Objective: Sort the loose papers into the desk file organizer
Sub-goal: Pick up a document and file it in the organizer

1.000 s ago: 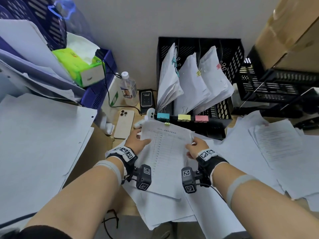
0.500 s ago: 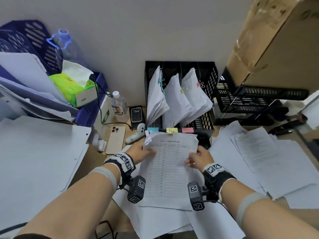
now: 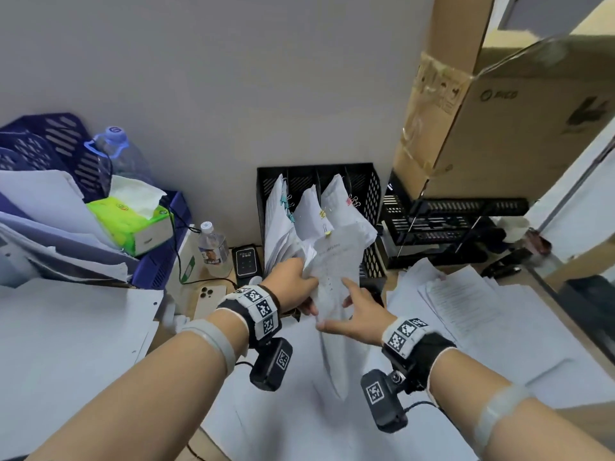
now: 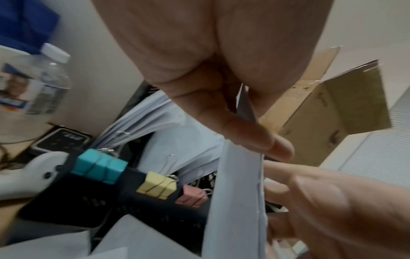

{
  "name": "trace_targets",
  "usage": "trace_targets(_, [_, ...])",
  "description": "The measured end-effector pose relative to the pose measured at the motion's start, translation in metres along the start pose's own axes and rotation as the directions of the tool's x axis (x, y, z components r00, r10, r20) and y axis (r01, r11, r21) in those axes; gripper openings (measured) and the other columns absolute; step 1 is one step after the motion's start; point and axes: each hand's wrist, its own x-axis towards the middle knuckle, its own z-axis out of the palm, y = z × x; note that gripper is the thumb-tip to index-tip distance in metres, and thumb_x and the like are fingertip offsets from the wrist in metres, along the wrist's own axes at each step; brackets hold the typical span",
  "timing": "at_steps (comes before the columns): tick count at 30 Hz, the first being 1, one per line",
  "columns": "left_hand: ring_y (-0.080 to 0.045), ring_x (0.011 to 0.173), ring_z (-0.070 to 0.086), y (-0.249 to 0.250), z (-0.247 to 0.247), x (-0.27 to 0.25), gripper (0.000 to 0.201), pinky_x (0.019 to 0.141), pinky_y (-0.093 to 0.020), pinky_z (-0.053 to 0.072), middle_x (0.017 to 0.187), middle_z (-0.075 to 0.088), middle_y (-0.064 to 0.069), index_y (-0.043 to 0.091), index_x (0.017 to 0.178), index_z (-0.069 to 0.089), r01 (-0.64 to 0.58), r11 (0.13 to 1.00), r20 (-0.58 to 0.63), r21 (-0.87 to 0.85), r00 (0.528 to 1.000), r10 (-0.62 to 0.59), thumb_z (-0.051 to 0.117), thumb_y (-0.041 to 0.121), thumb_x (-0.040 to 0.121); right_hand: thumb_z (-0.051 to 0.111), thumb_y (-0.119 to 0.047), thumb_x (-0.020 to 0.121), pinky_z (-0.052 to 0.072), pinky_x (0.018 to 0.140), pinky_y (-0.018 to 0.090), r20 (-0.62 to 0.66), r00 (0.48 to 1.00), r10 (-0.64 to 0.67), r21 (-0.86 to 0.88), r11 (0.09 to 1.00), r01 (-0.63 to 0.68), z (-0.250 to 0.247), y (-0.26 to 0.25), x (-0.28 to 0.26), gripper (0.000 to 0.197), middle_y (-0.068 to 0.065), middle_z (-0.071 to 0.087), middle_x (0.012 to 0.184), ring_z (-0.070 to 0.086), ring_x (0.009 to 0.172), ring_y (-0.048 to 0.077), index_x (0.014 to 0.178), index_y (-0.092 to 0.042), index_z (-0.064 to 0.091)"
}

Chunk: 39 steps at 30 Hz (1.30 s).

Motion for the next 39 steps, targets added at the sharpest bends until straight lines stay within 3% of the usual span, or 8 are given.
trace_targets(3, [-0.021,0.053,0.071,0.025,0.009,0.0,0.01,0.047,-0.024,0.052,0.063,0.067,-0.01,0.016,0.09,0.042,-0.119,0.992,-0.053,0.051,0.991,0.122,0.049,0.009,0.093,0.073,-0.068,0.062,0.042,0.1,0.031,-0.145,0.989,-0.016,0.018,1.0,0.019,0.005,-0.019,-0.004,0.122,0.004,0.033,0.141,0.048,0.127,0.022,0.153,-0.026,0.005])
trace_targets(7, [-0.027,0.065,0.065,0.038,0.014,0.008,0.033,0.06,-0.033,0.055,0.079,0.065,-0.014,0.02,0.108,0.049,-0.296,0.955,-0.012,-0.024,0.955,0.296,0.068,0.029,0.082,0.053,-0.018,0.084,0.048,0.082,0.03,-0.33,0.941,-0.07,-0.09,0.995,0.043,-0.009,-0.033,0.0,0.047,0.005,0.056,0.114,0.06,0.105,0.027,0.129,-0.018,0.04])
trace_targets(11, [-0.014,0.065,0.062,0.041,0.012,0.018,0.046,0.058,-0.024,0.05,0.085,0.061,-0.006,0.023,0.127,0.052,-0.334,0.926,-0.024,-0.176,0.942,0.335,0.066,0.046,0.09,0.043,0.002,0.085,0.049,0.077,0.033,-0.383,0.923,0.017,0.03,1.0,-0.006,-0.03,-0.024,0.0,0.032,0.014,0.061,0.102,0.059,0.093,0.031,0.114,-0.003,0.054])
trace_targets(17, [-0.013,0.058,0.054,0.032,0.006,0.072,0.061,0.055,-0.027,0.045,0.07,0.057,0.001,0.032,0.153,0.028,-0.081,0.935,-0.142,0.344,0.98,0.137,0.051,0.022,0.097,0.046,0.002,0.086,0.044,0.06,0.022,-0.482,0.872,0.079,0.344,0.933,0.106,-0.056,-0.013,-0.012,0.02,0.009,0.062,0.092,0.055,0.083,0.031,0.1,-0.007,0.058])
trace_targets(20, [-0.027,0.082,0.065,0.035,0.011,0.096,0.07,0.074,-0.036,0.055,0.103,0.067,-0.012,0.035,0.157,0.014,-0.017,0.884,-0.055,0.467,0.997,0.048,0.049,0.025,0.098,0.05,-0.001,0.086,0.047,0.062,0.026,-0.458,0.886,0.071,0.402,0.906,0.135,-0.07,-0.015,-0.009,0.013,0.022,0.066,0.091,0.059,0.088,0.042,0.093,-0.001,0.062])
trace_targets(25, [-0.036,0.091,0.066,0.03,0.02,0.12,0.055,0.083,-0.044,0.057,0.109,0.066,-0.015,0.027,0.134,0.038,0.102,0.788,-0.04,0.607,0.994,-0.097,0.054,0.044,0.084,0.056,-0.014,0.076,0.053,0.089,0.045,-0.401,0.912,0.082,0.443,0.889,0.115,-0.083,-0.019,0.002,0.011,0.007,0.072,0.088,0.064,0.093,0.033,0.074,-0.021,0.065])
trace_targets(31, [-0.031,0.082,0.057,0.022,0.011,0.117,0.03,0.069,-0.036,0.045,0.092,0.058,-0.011,0.014,0.104,0.041,0.187,0.808,-0.233,0.559,0.97,-0.064,0.049,0.038,0.088,0.056,-0.003,0.081,0.041,0.061,0.024,-0.407,0.912,0.051,0.518,0.836,0.184,-0.099,-0.027,0.008,0.015,0.004,0.055,0.07,0.049,0.069,0.02,0.068,-0.009,0.053])
trace_targets(39, [-0.032,0.074,0.056,0.011,-0.014,0.107,0.012,0.063,-0.034,0.044,0.077,0.057,-0.007,0.013,0.093,0.047,0.227,0.819,-0.407,0.527,0.914,0.008,0.051,0.017,0.083,0.053,-0.006,0.08,0.042,0.07,0.027,-0.374,0.923,-0.087,0.42,0.872,0.252,-0.102,-0.041,0.04,0.022,0.014,0.069,0.087,0.057,0.08,0.021,0.093,0.001,0.068])
